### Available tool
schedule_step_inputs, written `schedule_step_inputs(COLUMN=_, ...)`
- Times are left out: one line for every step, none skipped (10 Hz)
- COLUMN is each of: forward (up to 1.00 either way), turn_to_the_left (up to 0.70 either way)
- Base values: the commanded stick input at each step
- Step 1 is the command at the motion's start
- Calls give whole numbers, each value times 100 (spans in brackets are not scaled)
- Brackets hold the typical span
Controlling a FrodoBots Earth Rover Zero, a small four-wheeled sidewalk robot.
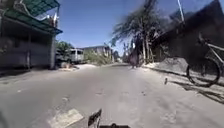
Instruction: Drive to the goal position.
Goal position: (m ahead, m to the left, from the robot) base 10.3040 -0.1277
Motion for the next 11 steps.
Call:
schedule_step_inputs(forward=70, turn_to_the_left=0)
schedule_step_inputs(forward=70, turn_to_the_left=0)
schedule_step_inputs(forward=70, turn_to_the_left=0)
schedule_step_inputs(forward=70, turn_to_the_left=0)
schedule_step_inputs(forward=70, turn_to_the_left=0)
schedule_step_inputs(forward=70, turn_to_the_left=0)
schedule_step_inputs(forward=70, turn_to_the_left=0)
schedule_step_inputs(forward=70, turn_to_the_left=0)
schedule_step_inputs(forward=70, turn_to_the_left=0)
schedule_step_inputs(forward=70, turn_to_the_left=0)
schedule_step_inputs(forward=70, turn_to_the_left=0)
